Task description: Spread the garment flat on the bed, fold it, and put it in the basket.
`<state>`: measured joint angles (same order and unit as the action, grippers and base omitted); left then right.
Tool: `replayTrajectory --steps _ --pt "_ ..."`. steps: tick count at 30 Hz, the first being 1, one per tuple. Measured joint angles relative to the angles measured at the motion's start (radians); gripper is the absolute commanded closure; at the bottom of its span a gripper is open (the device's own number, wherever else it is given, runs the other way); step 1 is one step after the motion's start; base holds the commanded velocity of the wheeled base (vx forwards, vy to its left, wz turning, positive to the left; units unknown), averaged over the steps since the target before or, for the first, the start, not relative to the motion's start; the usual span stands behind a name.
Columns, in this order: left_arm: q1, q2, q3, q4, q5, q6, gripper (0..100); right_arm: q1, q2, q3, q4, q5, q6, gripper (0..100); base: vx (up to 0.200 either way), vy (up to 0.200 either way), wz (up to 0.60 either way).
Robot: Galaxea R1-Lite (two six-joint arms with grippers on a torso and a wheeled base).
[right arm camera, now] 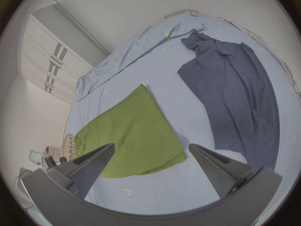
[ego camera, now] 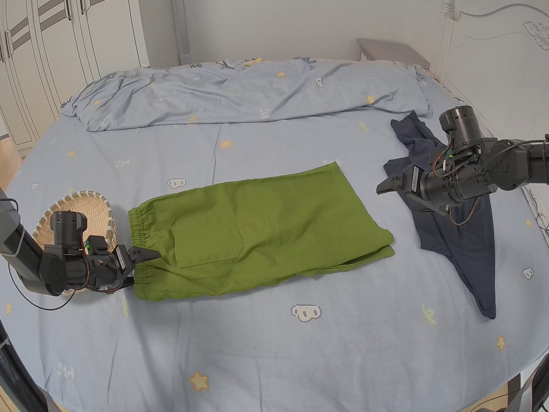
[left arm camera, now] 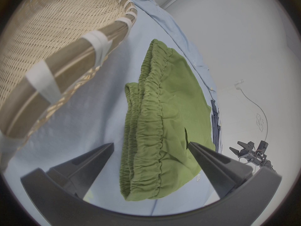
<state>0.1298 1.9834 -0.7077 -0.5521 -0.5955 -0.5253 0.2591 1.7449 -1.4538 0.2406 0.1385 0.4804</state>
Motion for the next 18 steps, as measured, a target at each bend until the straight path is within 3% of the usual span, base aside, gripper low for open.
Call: replayTrajectory --steps 18 --pt "-0.019 0.087 -0.033 -0.096 -0.009 -0.002 0 0.006 0.008 0.0 0.0 -0.003 0.003 0 0.0 0.0 0.0"
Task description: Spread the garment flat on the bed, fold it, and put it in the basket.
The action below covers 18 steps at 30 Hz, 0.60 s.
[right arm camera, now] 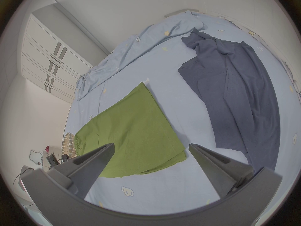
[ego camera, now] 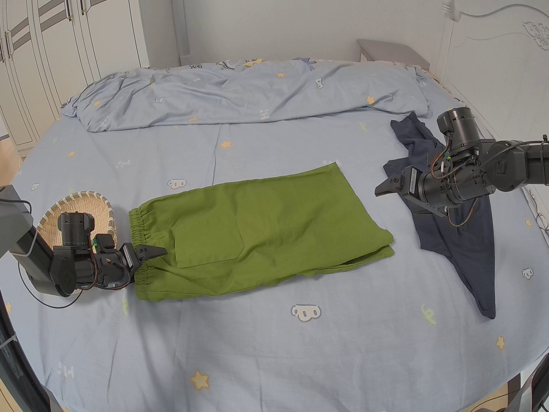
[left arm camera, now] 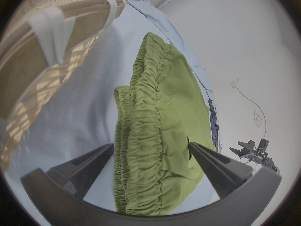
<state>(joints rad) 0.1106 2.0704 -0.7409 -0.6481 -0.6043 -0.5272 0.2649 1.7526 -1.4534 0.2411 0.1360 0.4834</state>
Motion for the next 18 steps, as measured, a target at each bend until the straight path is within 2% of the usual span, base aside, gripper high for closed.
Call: replayTrajectory --steps 14,15,18 --pt "-0.03 0.006 -0.017 0.0 0.001 -0.009 0 0.0 0.001 0.0 0.0 0.0 -0.001 0 0.0 0.0 0.0" --pt "-0.031 0.006 -0.019 0.0 0.001 -0.01 100 0.0 0.002 0.0 0.0 -0.001 -0.001 0 0.0 0.0 0.0" --pt "-0.03 0.006 -0.022 0.002 0.002 -0.011 100 0.0 0.003 0.0 0.0 -0.001 -0.001 0 0.0 0.0 0.0"
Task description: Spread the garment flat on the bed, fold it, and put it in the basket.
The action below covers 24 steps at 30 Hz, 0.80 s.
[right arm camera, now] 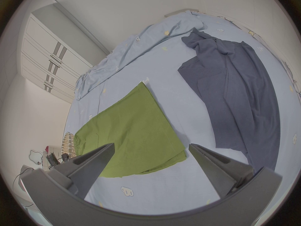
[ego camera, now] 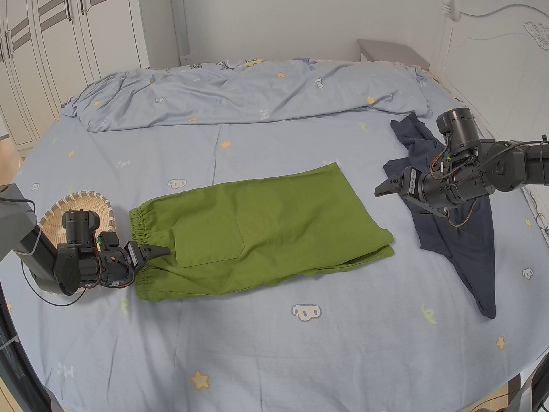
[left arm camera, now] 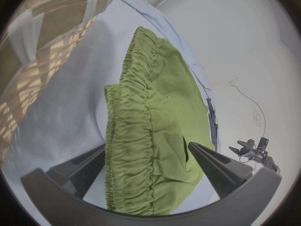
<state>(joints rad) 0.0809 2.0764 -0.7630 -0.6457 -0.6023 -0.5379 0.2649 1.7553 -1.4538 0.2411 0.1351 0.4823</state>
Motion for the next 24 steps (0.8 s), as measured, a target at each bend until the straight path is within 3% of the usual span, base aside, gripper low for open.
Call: replayTrajectory --steps 11,18,24 --pt "0.005 -0.029 0.005 0.002 -0.001 -0.005 100 -0.016 0.009 -0.007 0.0 0.026 -0.001 0 0.0 0.0 0.0" --pt "0.005 -0.076 0.008 0.022 -0.002 -0.035 100 -0.079 0.042 -0.04 0.033 0.168 -0.01 0 0.0 0.0 0.0" --pt "0.005 -0.103 0.008 0.058 -0.002 -0.03 100 -0.138 0.121 -0.069 0.06 0.275 -0.079 0 0.0 0.0 0.0"
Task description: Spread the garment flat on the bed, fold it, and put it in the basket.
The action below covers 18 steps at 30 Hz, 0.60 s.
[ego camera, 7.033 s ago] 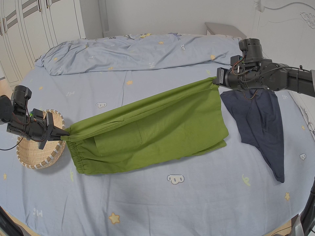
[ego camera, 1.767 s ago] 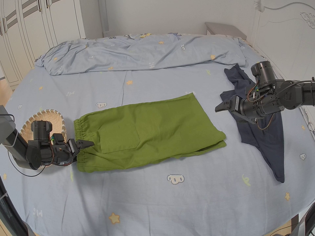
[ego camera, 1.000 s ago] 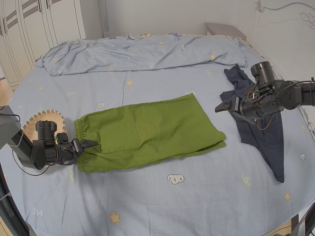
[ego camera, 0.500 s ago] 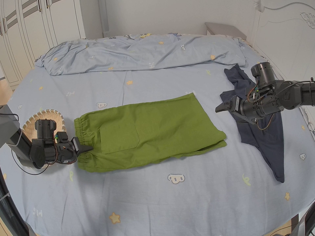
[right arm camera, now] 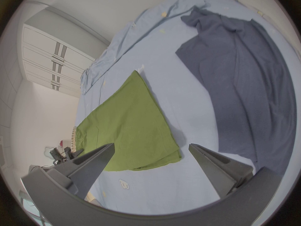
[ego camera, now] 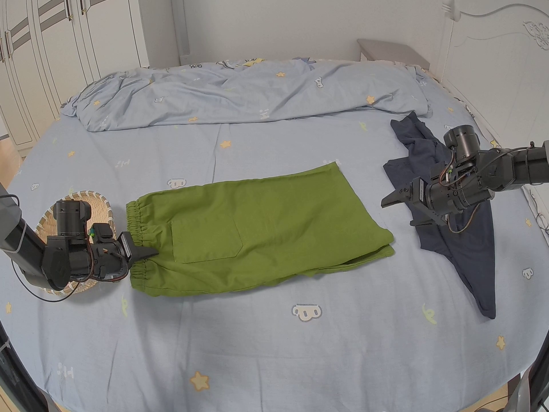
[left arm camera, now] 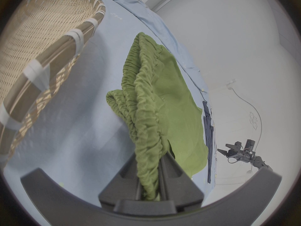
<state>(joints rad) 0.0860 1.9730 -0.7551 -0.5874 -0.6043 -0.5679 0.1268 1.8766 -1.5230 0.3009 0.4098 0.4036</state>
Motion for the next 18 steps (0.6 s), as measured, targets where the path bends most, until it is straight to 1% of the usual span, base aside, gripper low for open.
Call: replayTrajectory --steps 1,3,11,16,18 --pt "0.0 -0.003 0.0 0.001 0.0 0.002 100 -0.008 0.018 -0.003 0.001 0.037 -0.006 0 0.0 0.0 0.0" --pt "0.0 -0.006 0.0 0.005 0.0 0.004 100 -0.017 0.041 -0.008 0.003 0.077 -0.012 0 0.0 0.0 0.0" --pt "0.0 -0.012 0.0 0.007 0.0 0.007 100 -0.026 0.138 -0.013 -0.005 0.116 -0.045 0 0.0 0.0 0.0" --pt "-0.001 -0.012 0.0 0.007 0.0 0.007 100 -0.027 0.166 -0.011 -0.014 0.188 -0.041 0 0.0 0.0 0.0" --pt "-0.001 -0.012 0.0 0.007 0.0 0.007 100 -0.026 0.171 -0.008 -0.015 0.2 -0.039 0 0.0 0.0 0.0"
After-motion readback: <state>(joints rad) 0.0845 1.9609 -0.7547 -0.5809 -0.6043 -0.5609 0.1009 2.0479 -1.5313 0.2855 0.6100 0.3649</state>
